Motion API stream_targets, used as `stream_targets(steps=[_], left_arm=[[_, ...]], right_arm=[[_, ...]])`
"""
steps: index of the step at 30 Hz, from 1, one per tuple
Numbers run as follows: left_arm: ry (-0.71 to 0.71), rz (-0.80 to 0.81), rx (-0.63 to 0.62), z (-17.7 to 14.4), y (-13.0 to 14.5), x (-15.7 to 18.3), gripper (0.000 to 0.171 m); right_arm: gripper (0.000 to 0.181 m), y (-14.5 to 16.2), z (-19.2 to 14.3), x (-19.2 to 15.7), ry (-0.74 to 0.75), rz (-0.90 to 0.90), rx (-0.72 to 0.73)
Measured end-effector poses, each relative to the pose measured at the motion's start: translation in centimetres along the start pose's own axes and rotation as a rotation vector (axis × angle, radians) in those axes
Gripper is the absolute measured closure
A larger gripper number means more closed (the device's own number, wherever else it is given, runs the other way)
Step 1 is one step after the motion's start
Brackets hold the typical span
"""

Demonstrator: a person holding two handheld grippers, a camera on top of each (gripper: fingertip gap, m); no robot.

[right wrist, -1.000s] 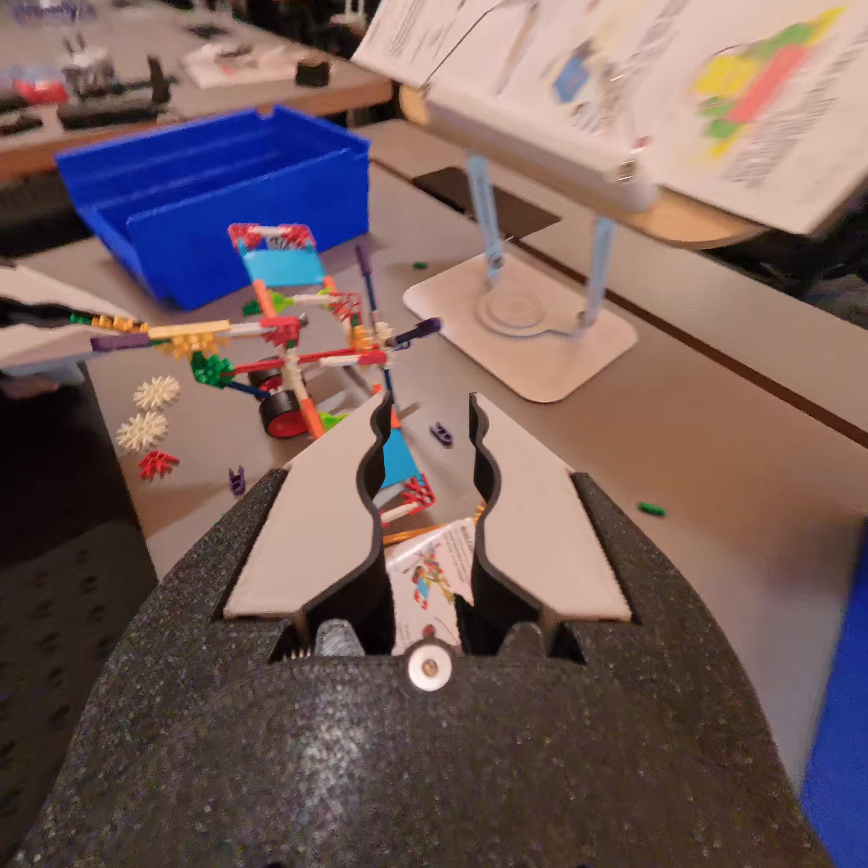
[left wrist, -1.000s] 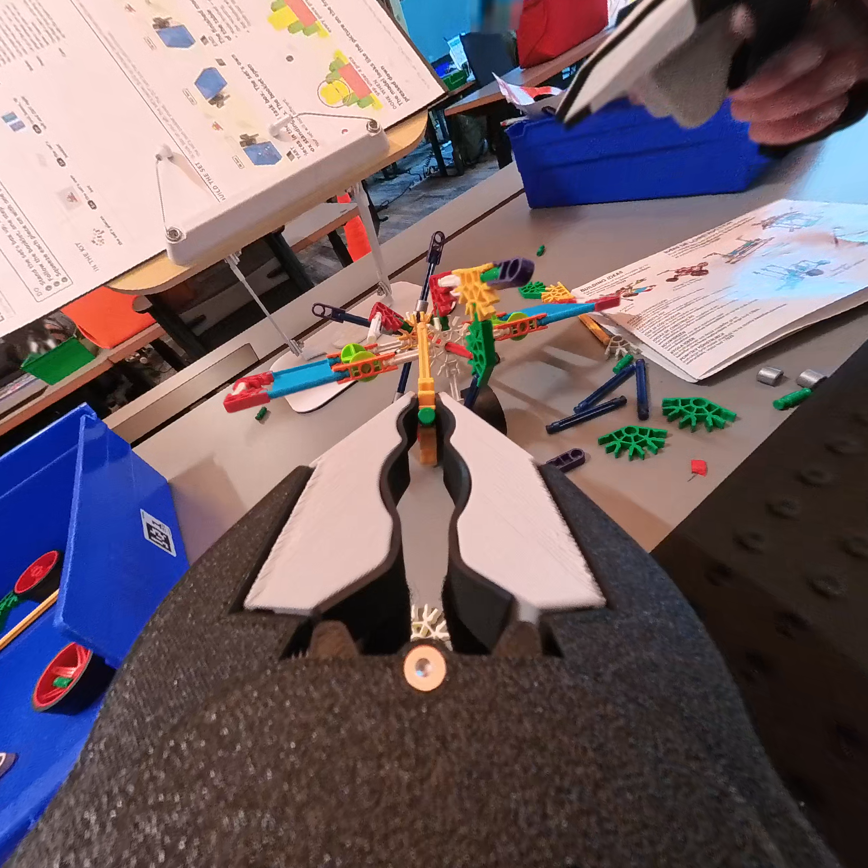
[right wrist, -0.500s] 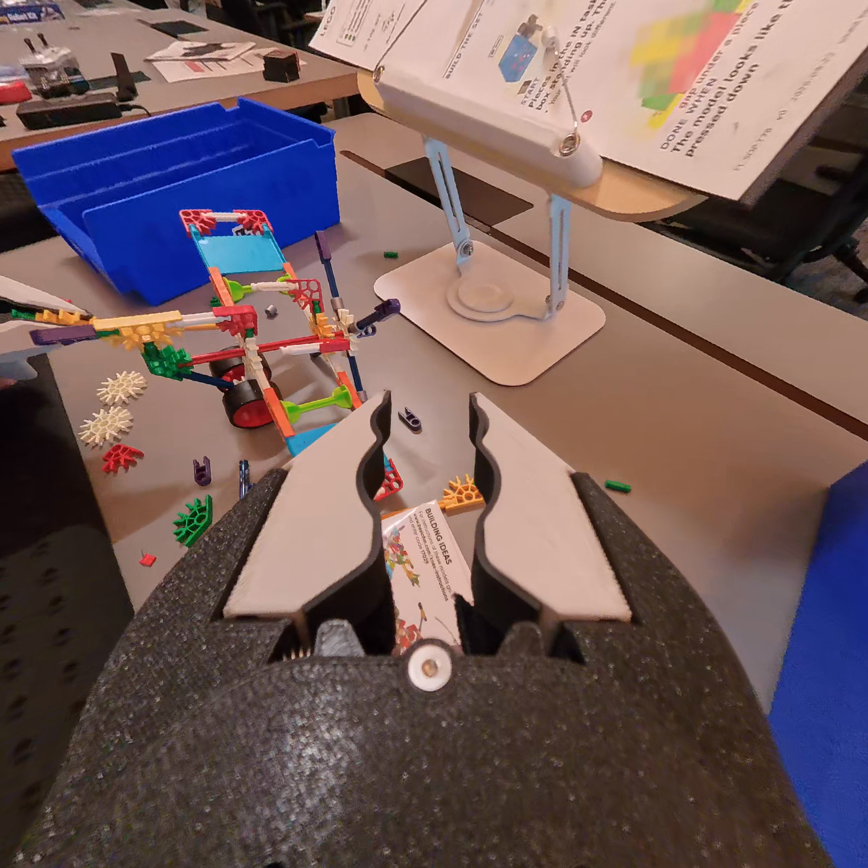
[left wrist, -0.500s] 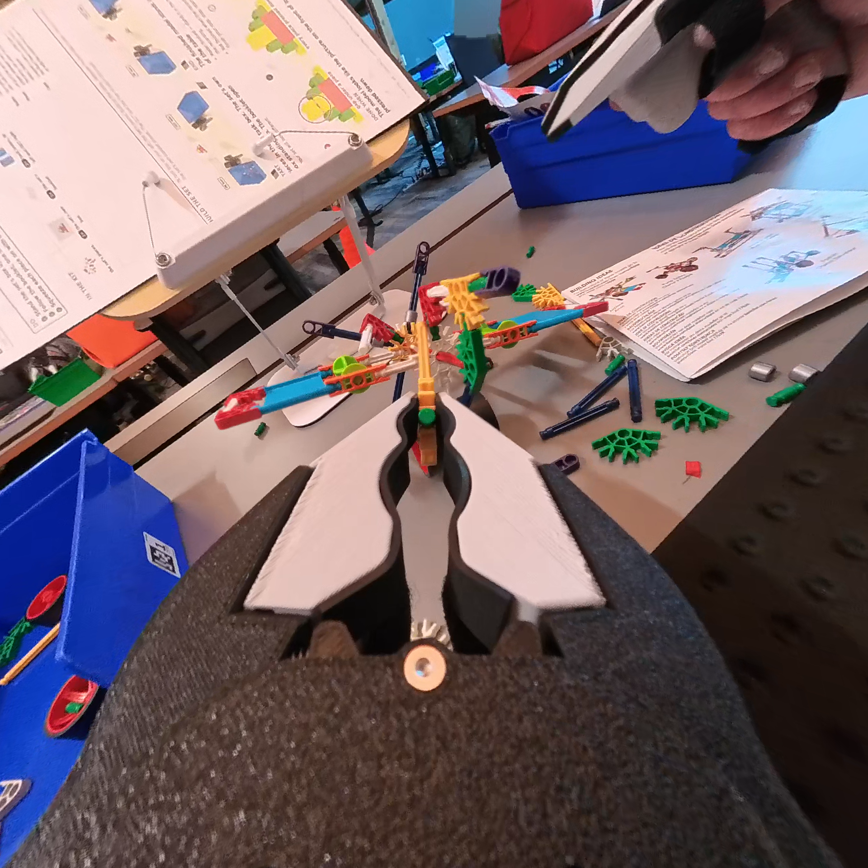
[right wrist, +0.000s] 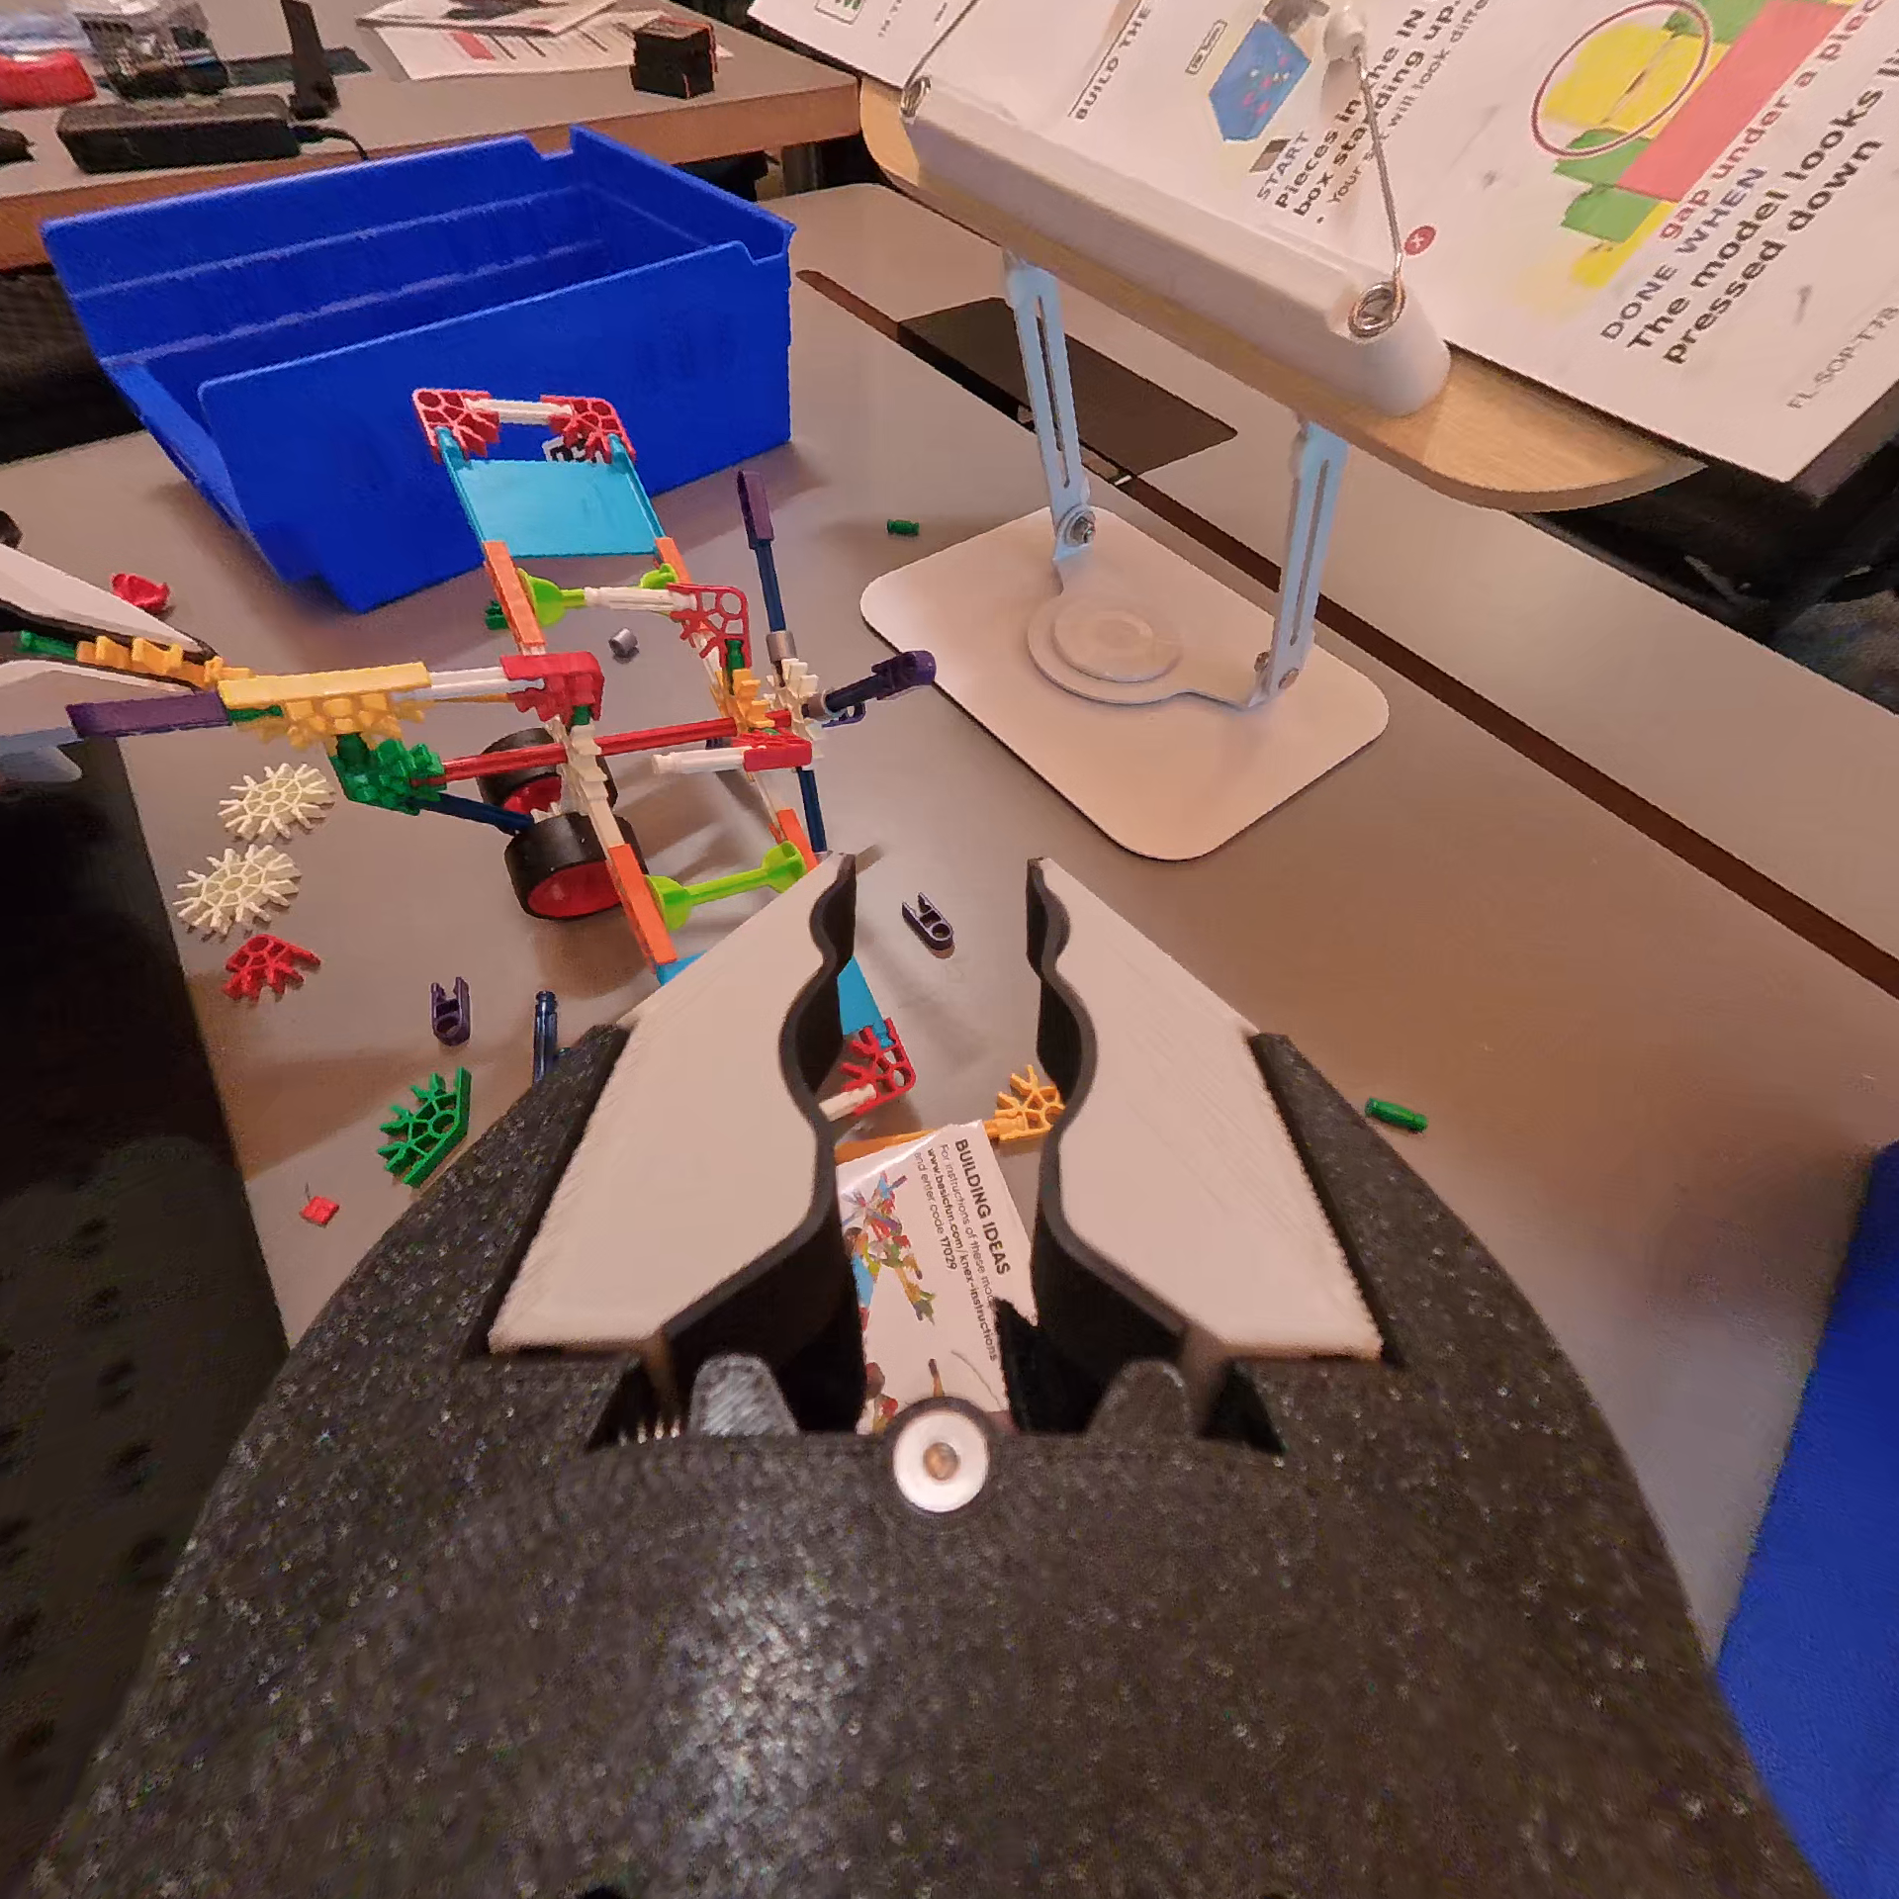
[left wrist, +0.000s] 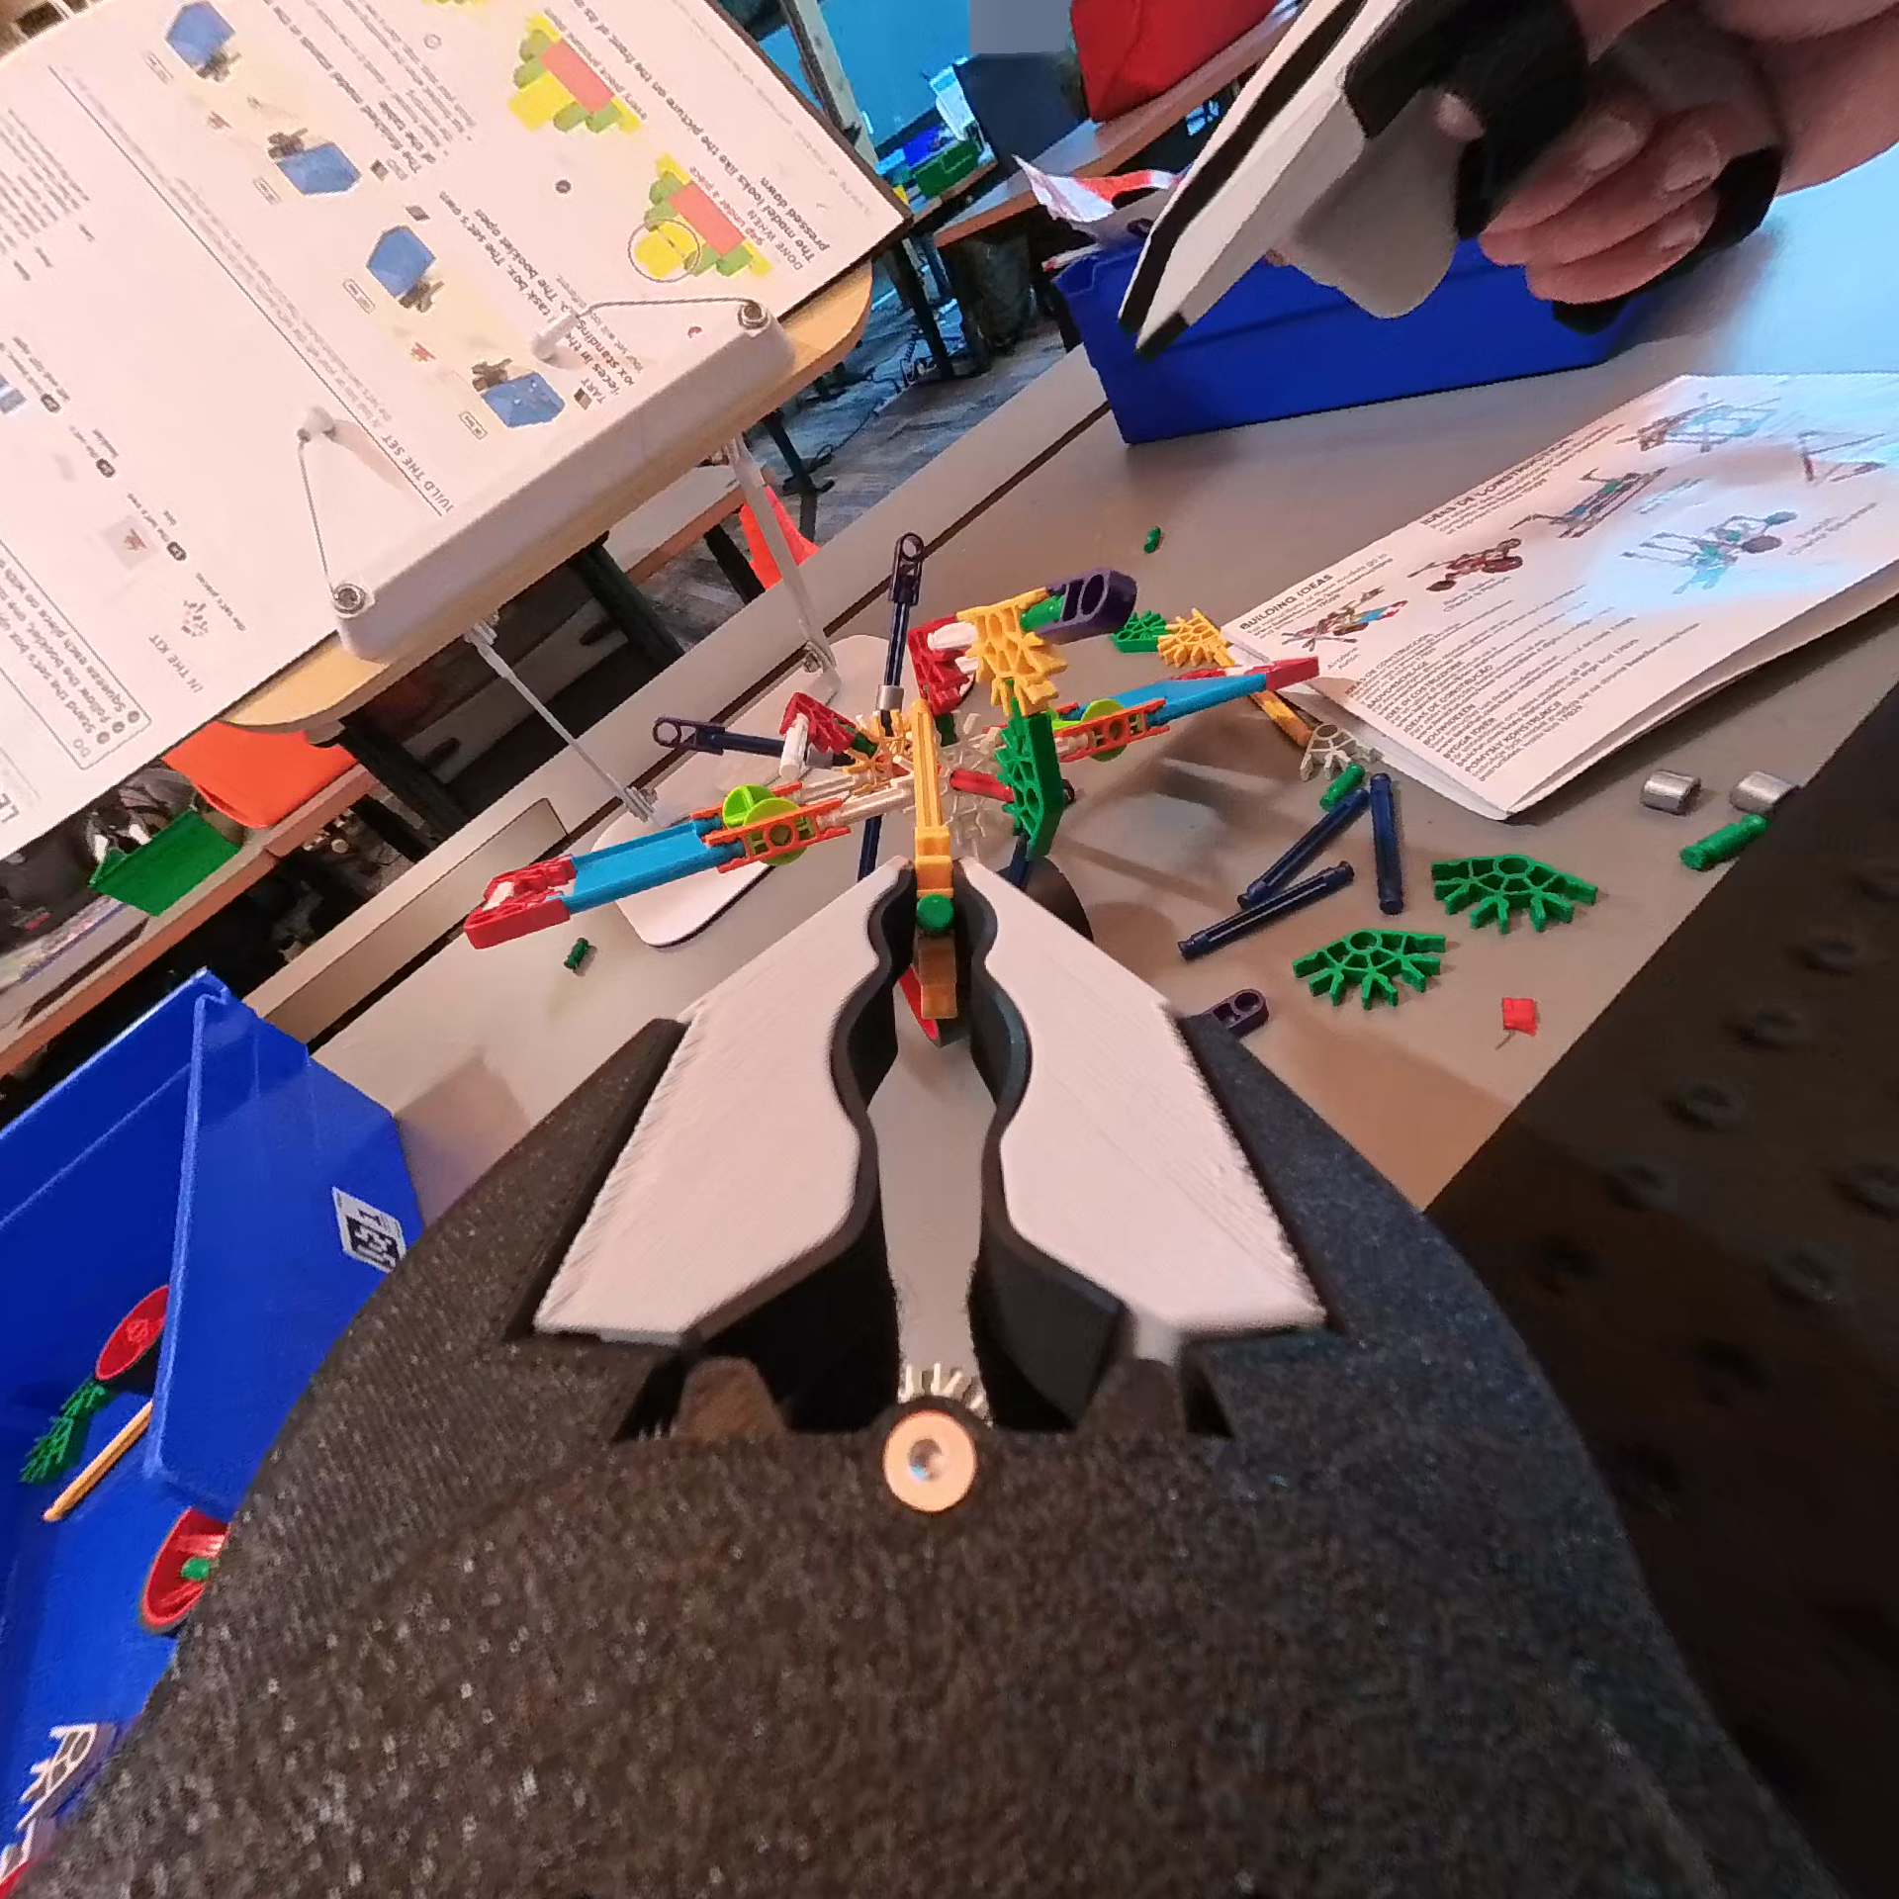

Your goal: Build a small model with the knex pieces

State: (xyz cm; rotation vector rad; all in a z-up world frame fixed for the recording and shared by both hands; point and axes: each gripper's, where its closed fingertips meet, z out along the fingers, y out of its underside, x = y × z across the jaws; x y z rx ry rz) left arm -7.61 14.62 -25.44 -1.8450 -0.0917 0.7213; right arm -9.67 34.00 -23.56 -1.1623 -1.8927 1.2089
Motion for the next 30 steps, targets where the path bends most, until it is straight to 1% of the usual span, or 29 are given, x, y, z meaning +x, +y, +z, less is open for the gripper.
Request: stream_targets(steps=[4, 7, 9, 12, 15, 16, 18, 20, 23, 25, 30], left_arm=[[0.002, 0.006, -0.003, 0.1, -0.1, 0.0, 0.166], [0.001, 0.018, -0.007, 0.2, -0.2, 0.0, 0.166], [0.0, 0.03, -0.011, 0.2, -0.3, 0.1, 0.166], [0.003, 0.041, -0.026, 0.3, -0.2, 0.1, 0.166], [0.003, 0.053, -0.03, 0.3, -0.4, 0.2, 0.166], [-0.002, 0.063, -0.034, 0.3, -0.4, 0.1, 0.166], [-0.024, 0.094, -0.052, 0.3, -0.4, 0.1, 0.166], [-0.031, 0.105, -0.052, 0.3, -0.5, 0.3, 0.166], [-0.064, 0.102, -0.07, 0.1, -0.5, -0.1, 0.166], [-0.079, 0.112, -0.058, -0.2, -0.9, -0.2, 0.166], [-0.083, 0.148, -0.099, 0.0, -0.9, 0.3, 0.166]], right_arm=[[0.148, 0.0, 0.3, -0.6, -0.027, -0.019, -0.005], [0.147, -0.2, 0.7, -1.9, -0.073, -0.088, -0.017], [0.142, -0.5, 1.0, -3.3, -0.111, -0.196, -0.023], [0.139, -0.6, 1.5, -5.9, -0.175, -0.448, -0.051], [0.134, -1.1, 2.4, -7.8, -0.225, -0.651, -0.078], [0.133, -1.6, 2.8, -8.0, -0.22, -0.709, -0.065], [0.132, -2.2, 3.5, -9.0, -0.259, -0.79, -0.057], [0.128, -2.2, 4.3, -10.2, -0.325, -0.849, -0.062], [0.127, -1.8, 5.6, -11.0, -0.373, -0.944, -0.085], [0.127, -1.5, 6.4, -11.6, -0.416, -0.969, -0.097], [0.13, -0.3, 8.0, -12.0, -0.487, -1.028, -0.147]])
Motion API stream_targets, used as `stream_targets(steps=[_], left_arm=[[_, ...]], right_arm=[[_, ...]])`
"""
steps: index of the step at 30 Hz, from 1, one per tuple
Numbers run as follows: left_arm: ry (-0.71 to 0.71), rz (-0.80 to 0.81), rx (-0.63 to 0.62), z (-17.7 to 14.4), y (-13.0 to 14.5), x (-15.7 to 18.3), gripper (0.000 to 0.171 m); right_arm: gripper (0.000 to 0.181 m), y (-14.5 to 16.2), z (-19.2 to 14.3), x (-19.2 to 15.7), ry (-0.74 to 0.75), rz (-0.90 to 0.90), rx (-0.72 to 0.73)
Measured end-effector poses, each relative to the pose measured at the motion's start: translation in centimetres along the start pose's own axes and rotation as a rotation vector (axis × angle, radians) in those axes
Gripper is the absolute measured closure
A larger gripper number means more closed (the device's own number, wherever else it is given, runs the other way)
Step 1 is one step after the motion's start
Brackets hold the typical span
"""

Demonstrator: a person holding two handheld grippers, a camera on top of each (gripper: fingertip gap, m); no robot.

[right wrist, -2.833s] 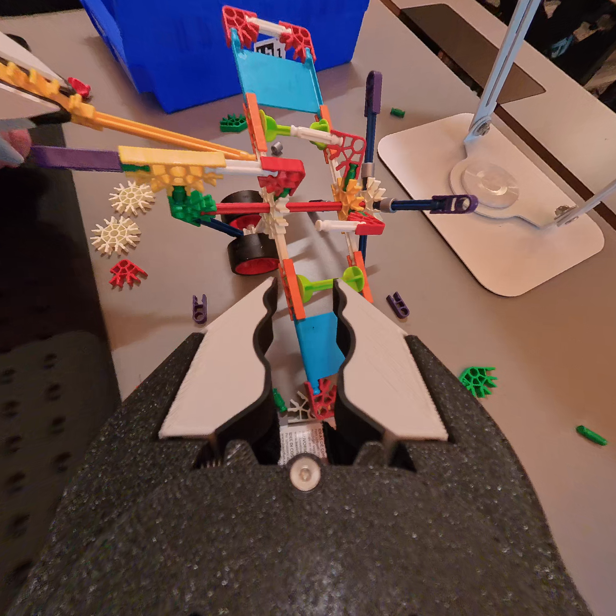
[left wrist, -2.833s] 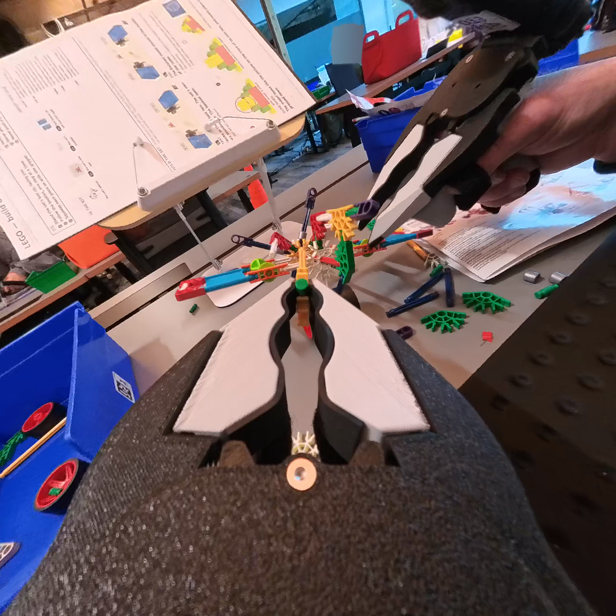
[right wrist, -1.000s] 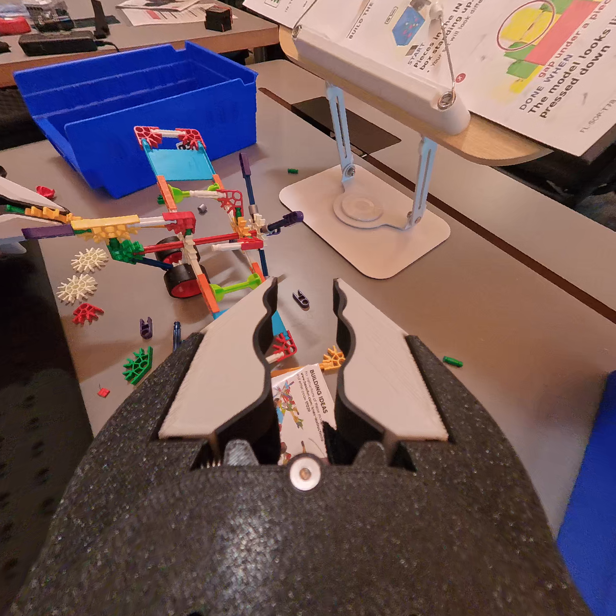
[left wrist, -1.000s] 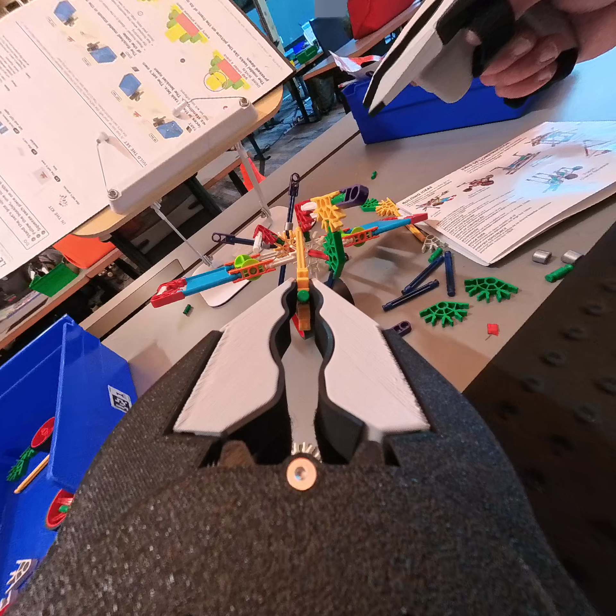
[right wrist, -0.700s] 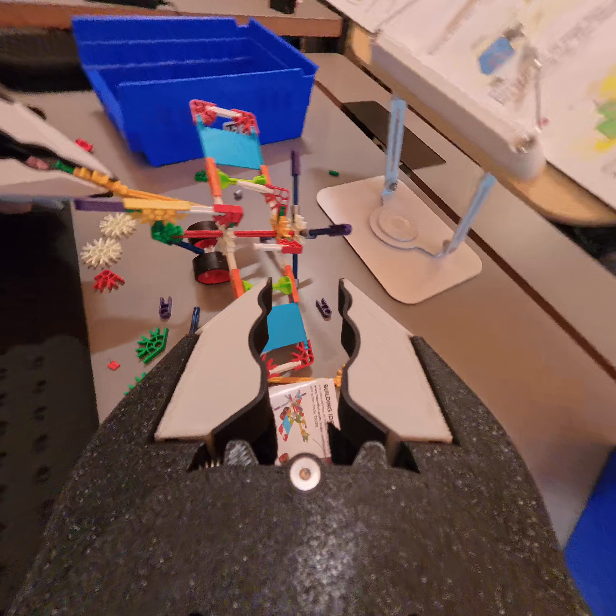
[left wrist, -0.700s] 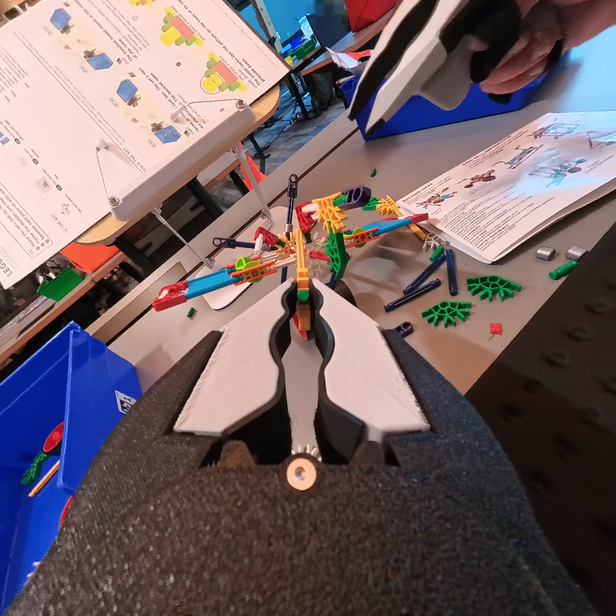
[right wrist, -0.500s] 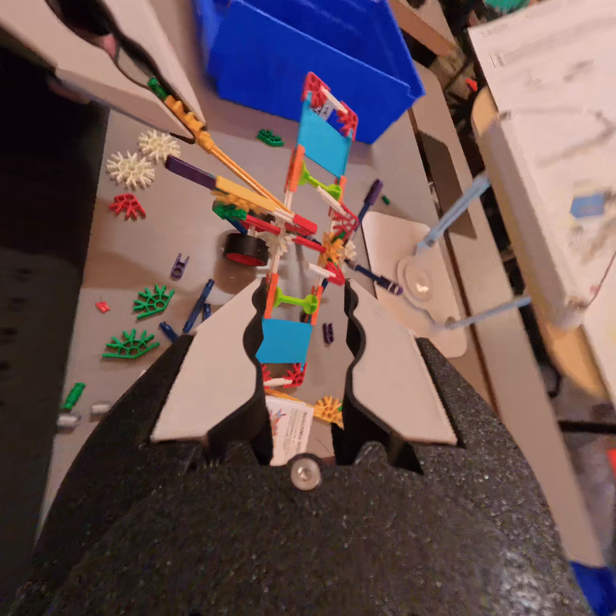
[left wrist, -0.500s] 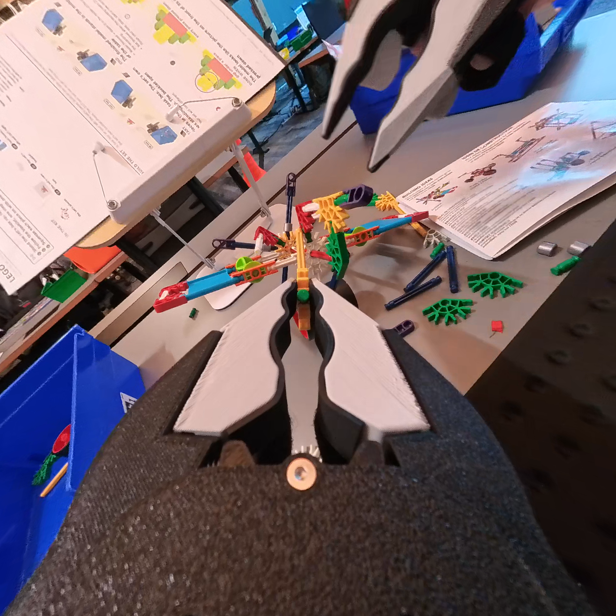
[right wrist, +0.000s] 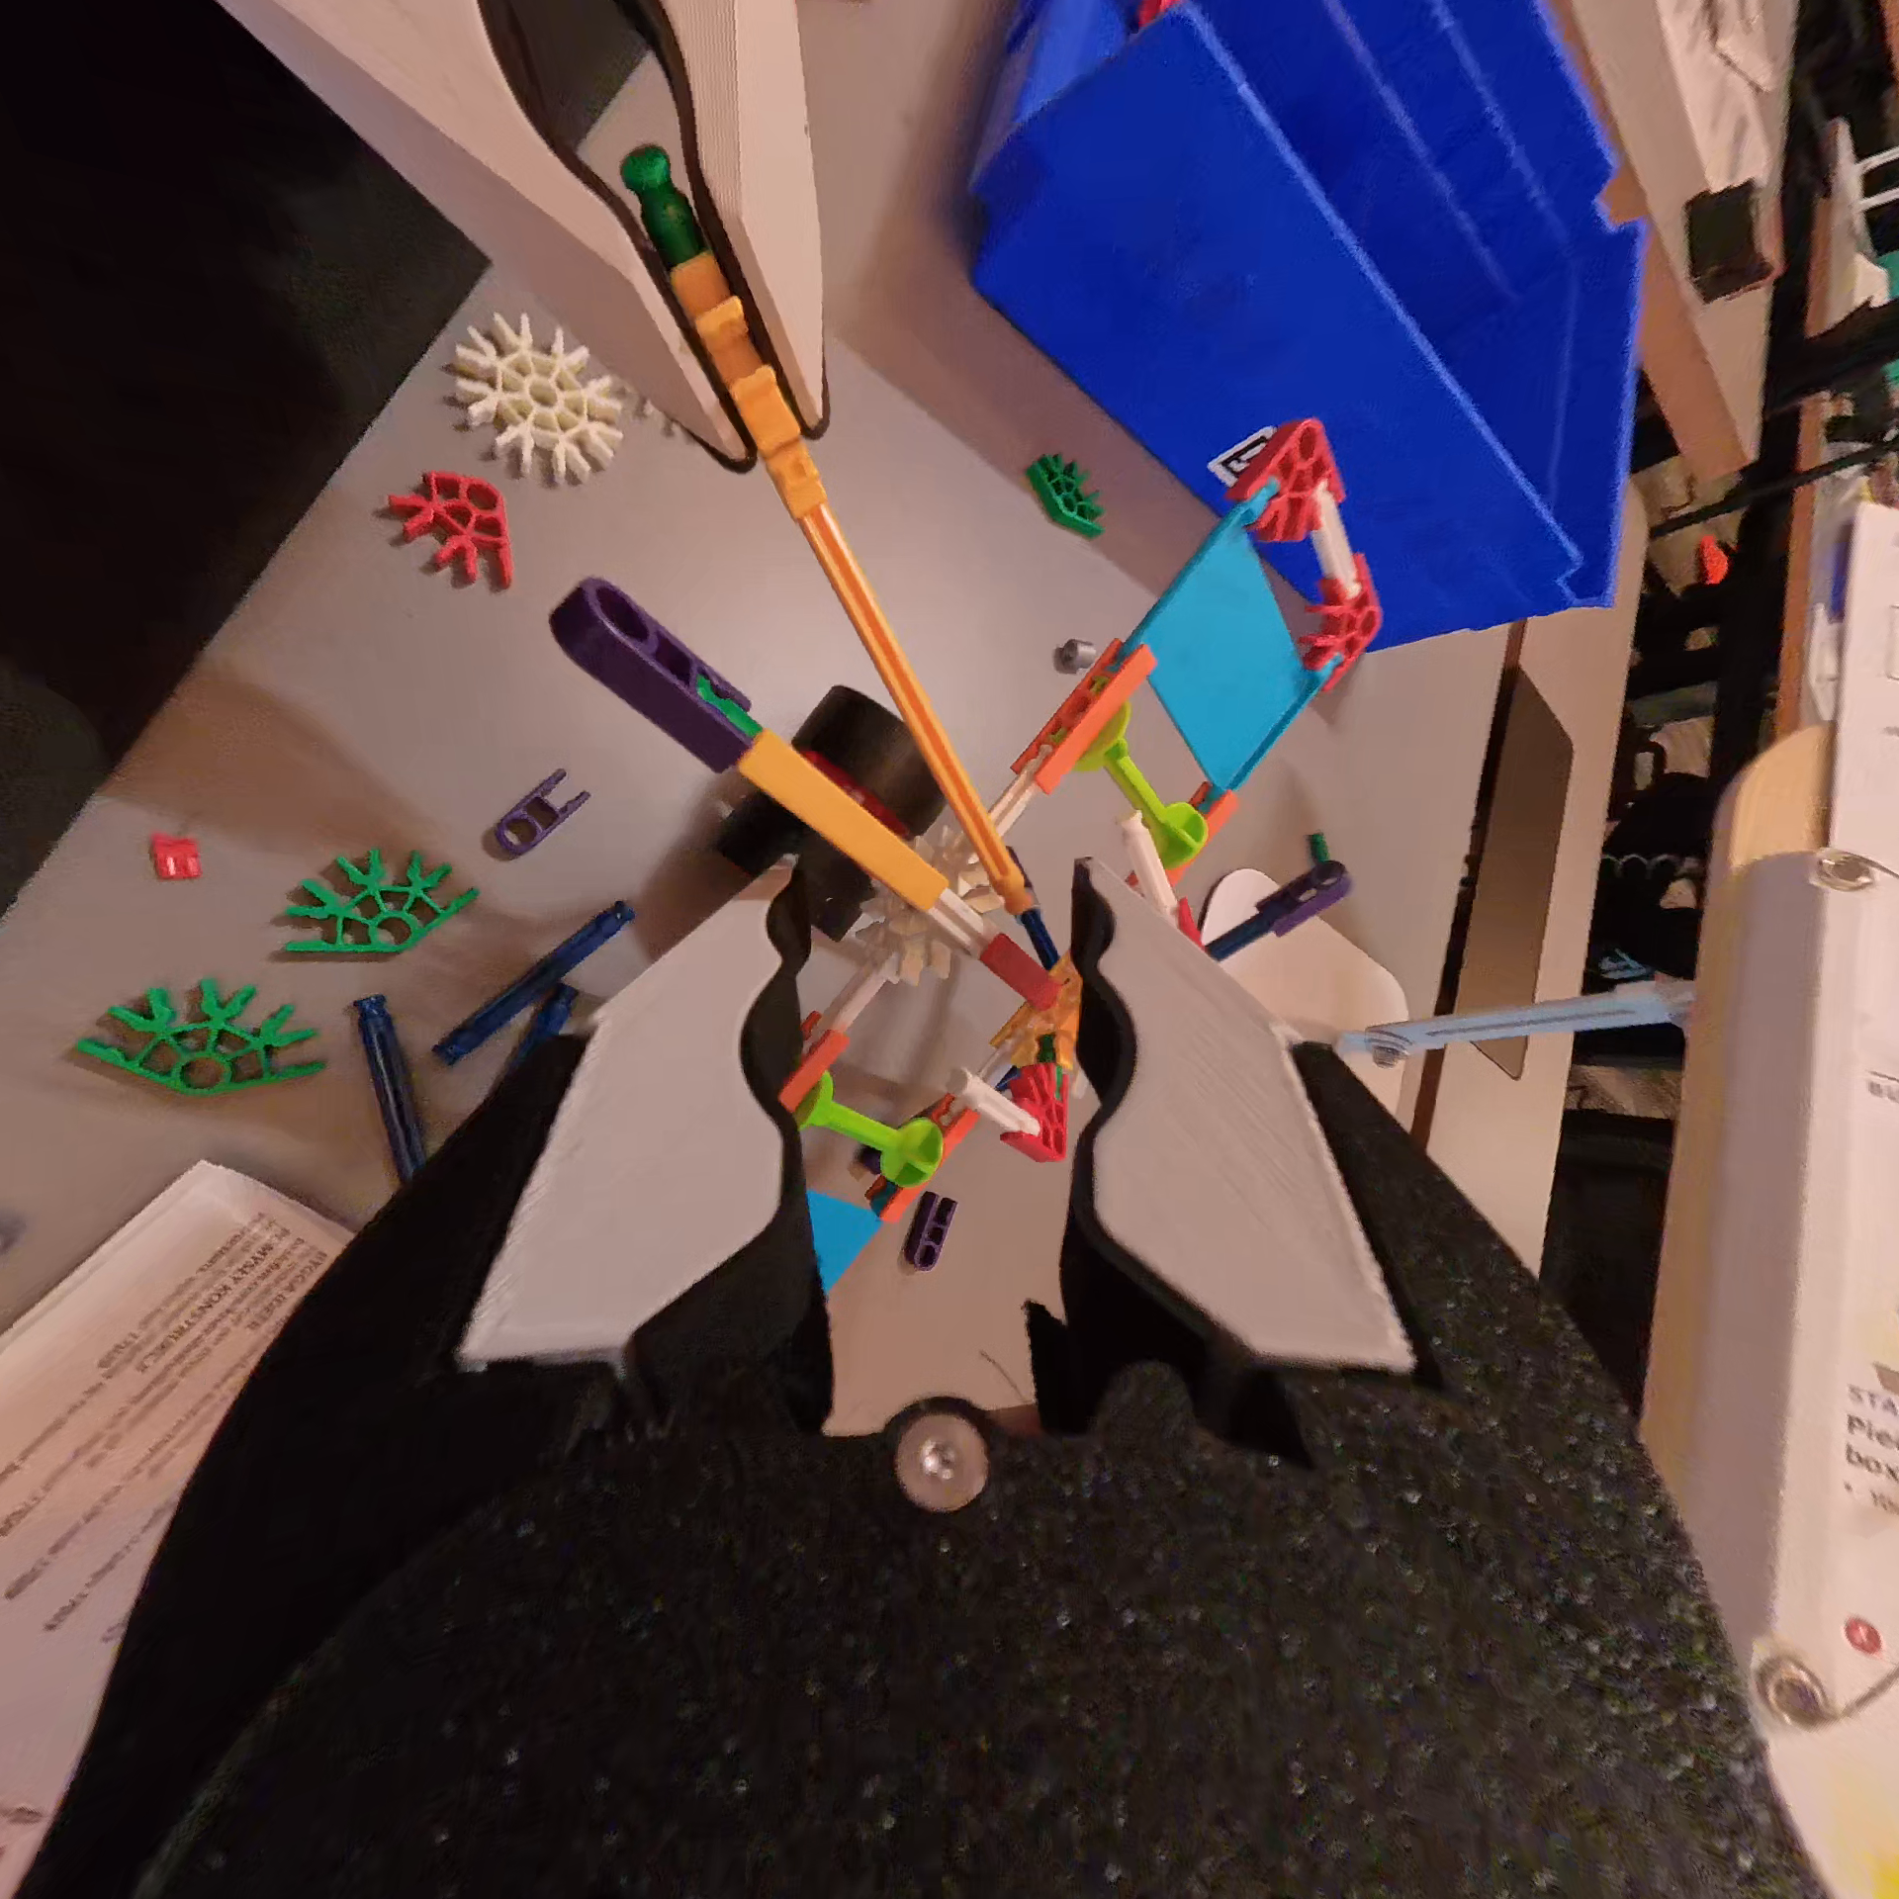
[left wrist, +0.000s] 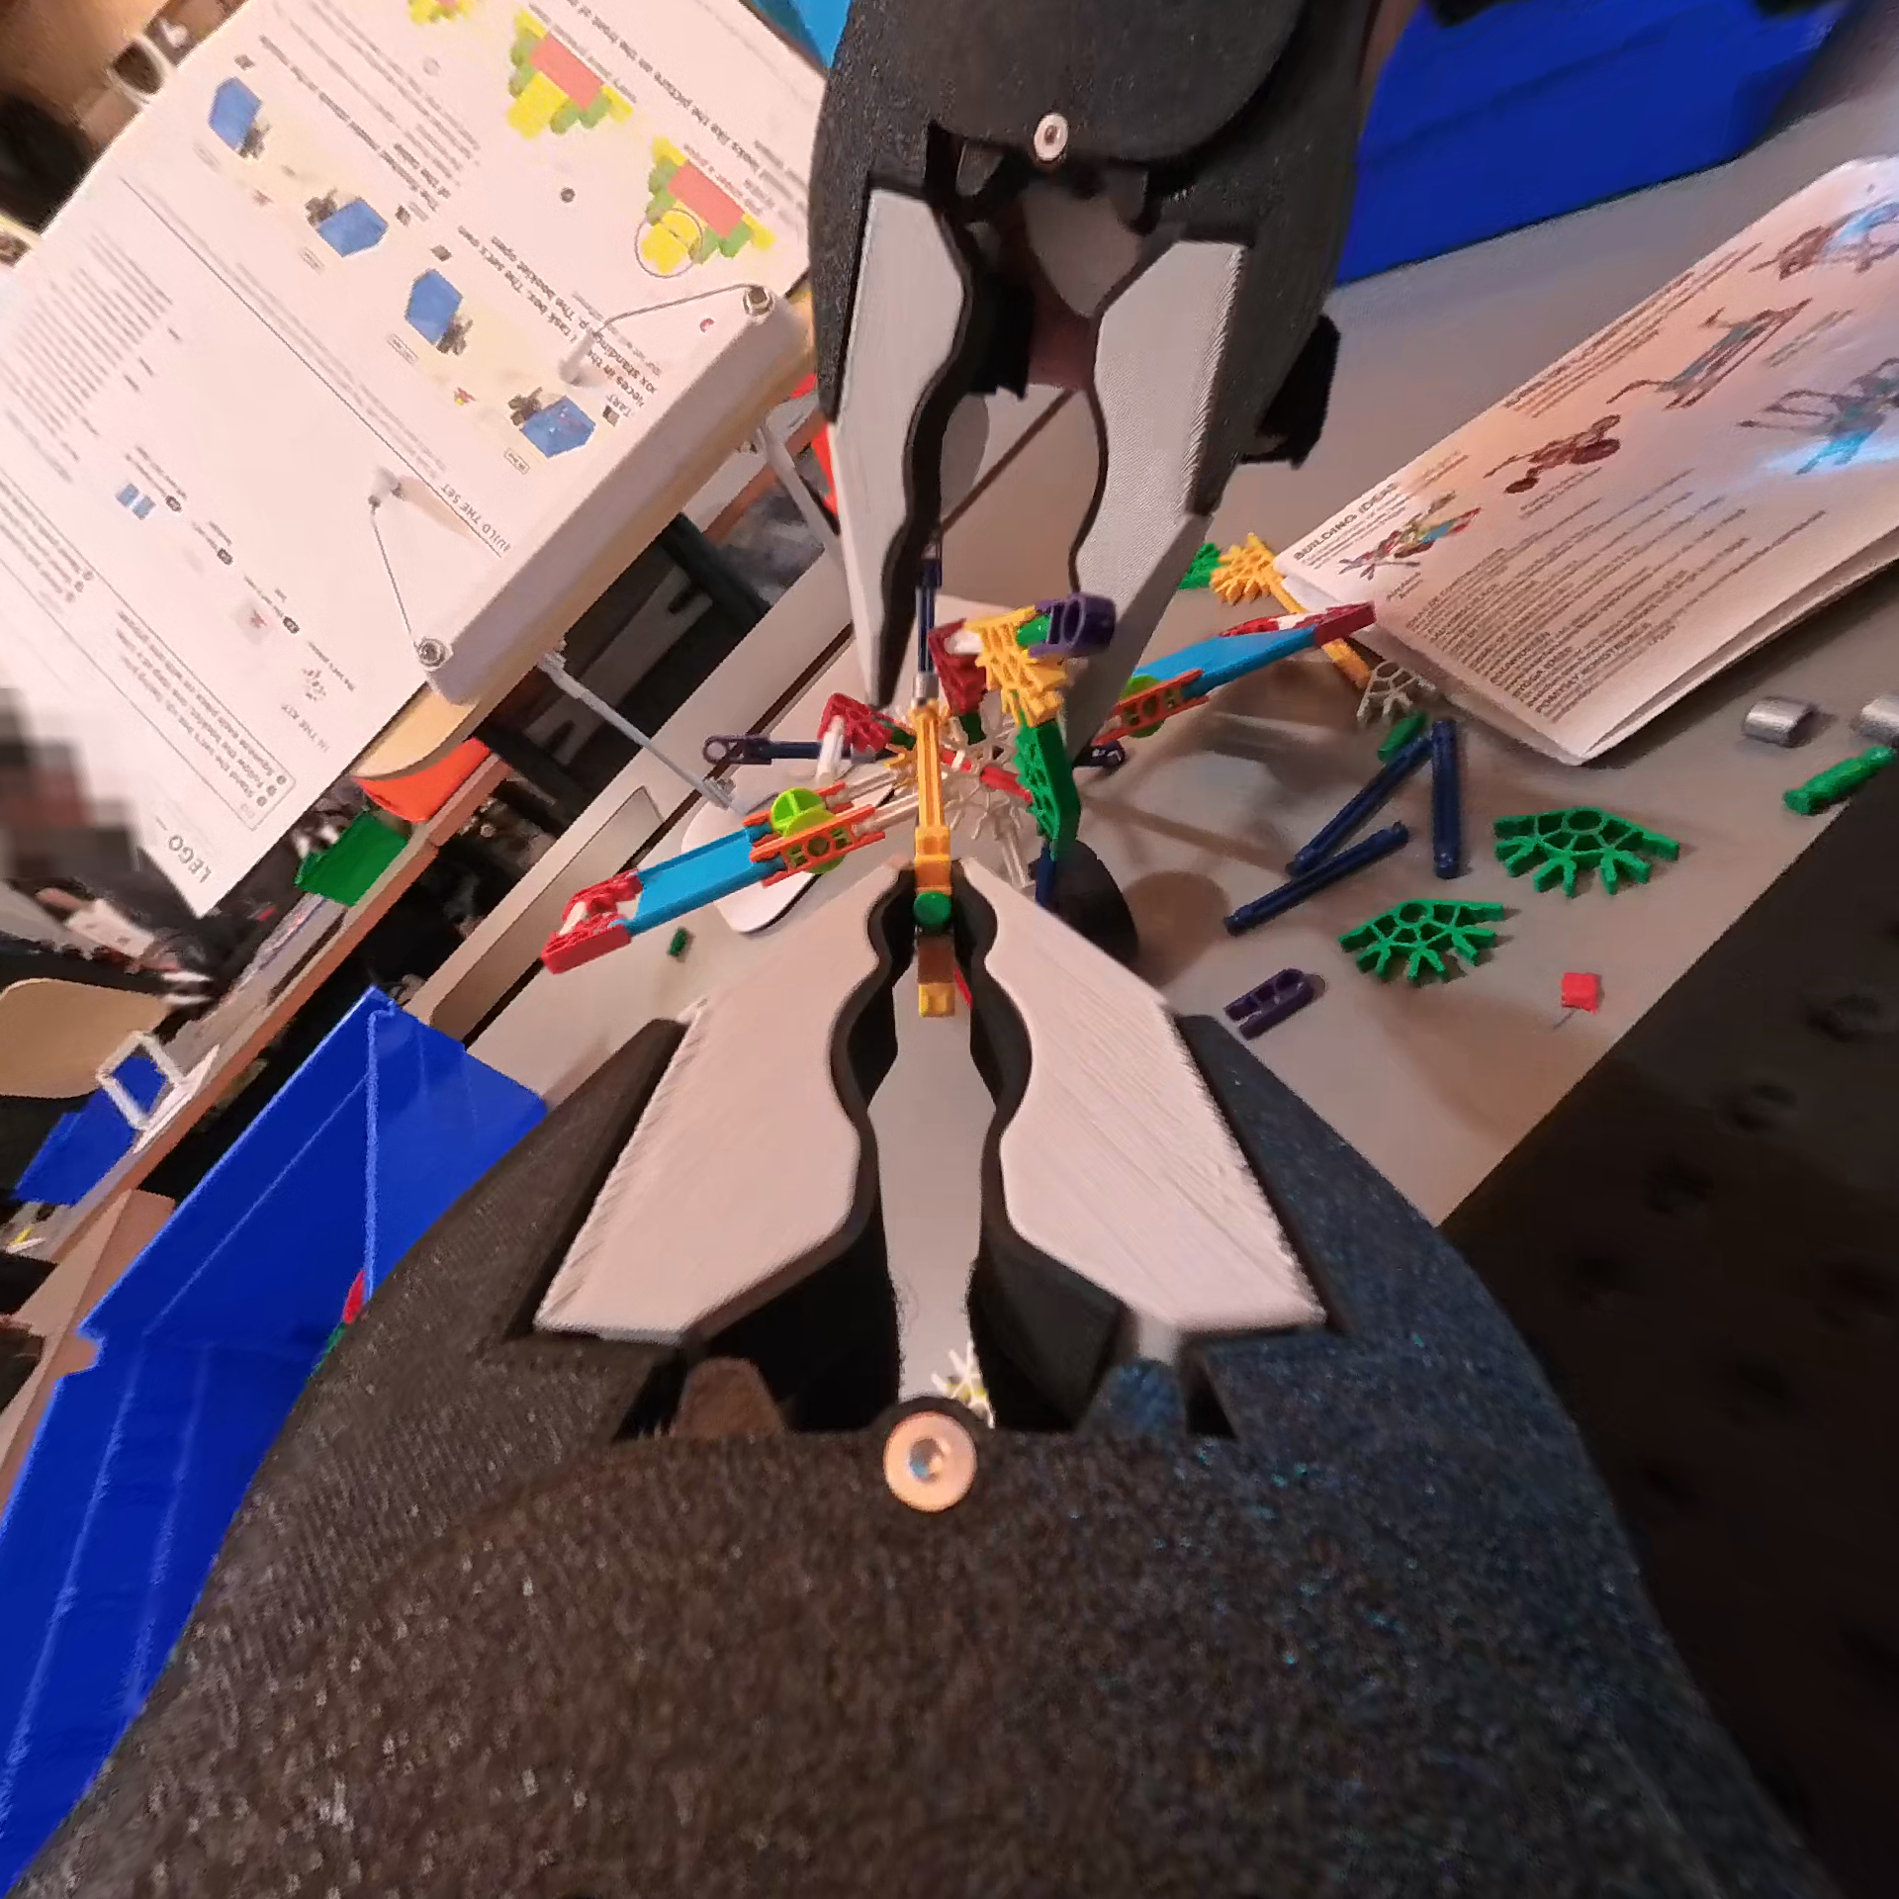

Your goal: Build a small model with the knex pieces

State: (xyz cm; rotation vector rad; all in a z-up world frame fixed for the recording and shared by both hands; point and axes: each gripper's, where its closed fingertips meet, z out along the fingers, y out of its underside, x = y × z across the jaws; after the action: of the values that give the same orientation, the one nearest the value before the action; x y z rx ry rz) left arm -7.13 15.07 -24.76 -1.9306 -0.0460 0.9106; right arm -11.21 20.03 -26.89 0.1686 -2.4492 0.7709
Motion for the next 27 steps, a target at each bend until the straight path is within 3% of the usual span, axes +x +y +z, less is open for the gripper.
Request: stream_targets(steps=[9, 27], left_arm=[[0.0, 0.008, -0.058, 0.3, 0.6, 0.2, 0.166], [0.079, -0.13, 0.03, -0.7, -0.1, 0.2, 0.162]], right_arm=[[0.145, 0.7, 1.4, 0.1, -0.05, -0.029, -0.001], [0.153, -0.5, 2.7, 0.2, -0.097, -0.061, 0.016]])
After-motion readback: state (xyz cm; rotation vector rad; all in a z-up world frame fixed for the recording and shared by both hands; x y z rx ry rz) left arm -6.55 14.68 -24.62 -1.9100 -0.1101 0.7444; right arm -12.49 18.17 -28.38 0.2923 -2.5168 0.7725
